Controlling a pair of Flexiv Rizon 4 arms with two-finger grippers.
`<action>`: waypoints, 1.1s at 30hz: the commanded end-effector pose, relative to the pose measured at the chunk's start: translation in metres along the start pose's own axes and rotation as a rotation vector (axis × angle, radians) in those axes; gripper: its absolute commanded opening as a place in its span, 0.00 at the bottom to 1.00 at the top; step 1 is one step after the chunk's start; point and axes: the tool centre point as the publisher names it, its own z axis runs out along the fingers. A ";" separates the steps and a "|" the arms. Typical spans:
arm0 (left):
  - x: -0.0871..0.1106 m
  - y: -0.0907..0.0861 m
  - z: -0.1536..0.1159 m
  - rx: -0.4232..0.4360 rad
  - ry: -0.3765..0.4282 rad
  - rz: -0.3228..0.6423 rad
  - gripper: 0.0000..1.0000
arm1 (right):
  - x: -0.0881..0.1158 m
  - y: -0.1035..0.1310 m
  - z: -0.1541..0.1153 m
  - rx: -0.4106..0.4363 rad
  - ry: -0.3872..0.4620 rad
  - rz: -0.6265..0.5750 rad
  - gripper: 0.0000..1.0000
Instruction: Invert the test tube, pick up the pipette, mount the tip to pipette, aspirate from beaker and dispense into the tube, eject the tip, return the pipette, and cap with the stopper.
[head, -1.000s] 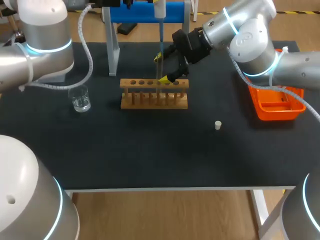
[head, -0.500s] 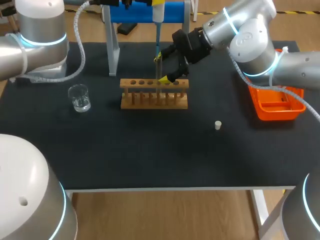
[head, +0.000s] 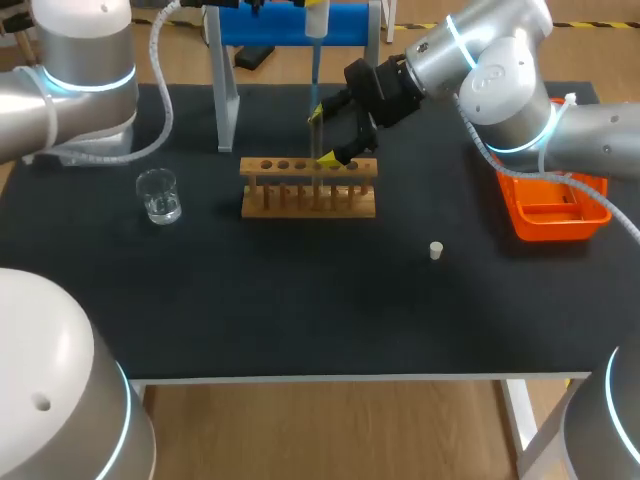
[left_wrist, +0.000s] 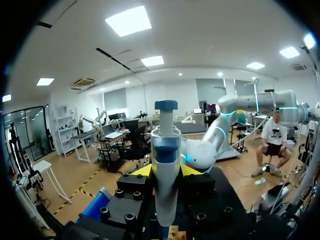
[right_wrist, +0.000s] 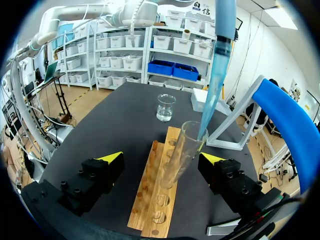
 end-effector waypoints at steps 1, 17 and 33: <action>0.000 0.004 0.002 0.007 0.002 0.001 0.00 | 0.000 0.000 -0.001 0.000 0.001 0.000 1.00; 0.000 0.021 0.007 0.006 0.015 -0.028 0.00 | 0.000 0.000 -0.001 0.000 0.001 0.000 1.00; -0.003 0.032 0.012 0.003 0.030 -0.049 0.00 | 0.000 0.000 -0.001 0.000 0.001 0.000 1.00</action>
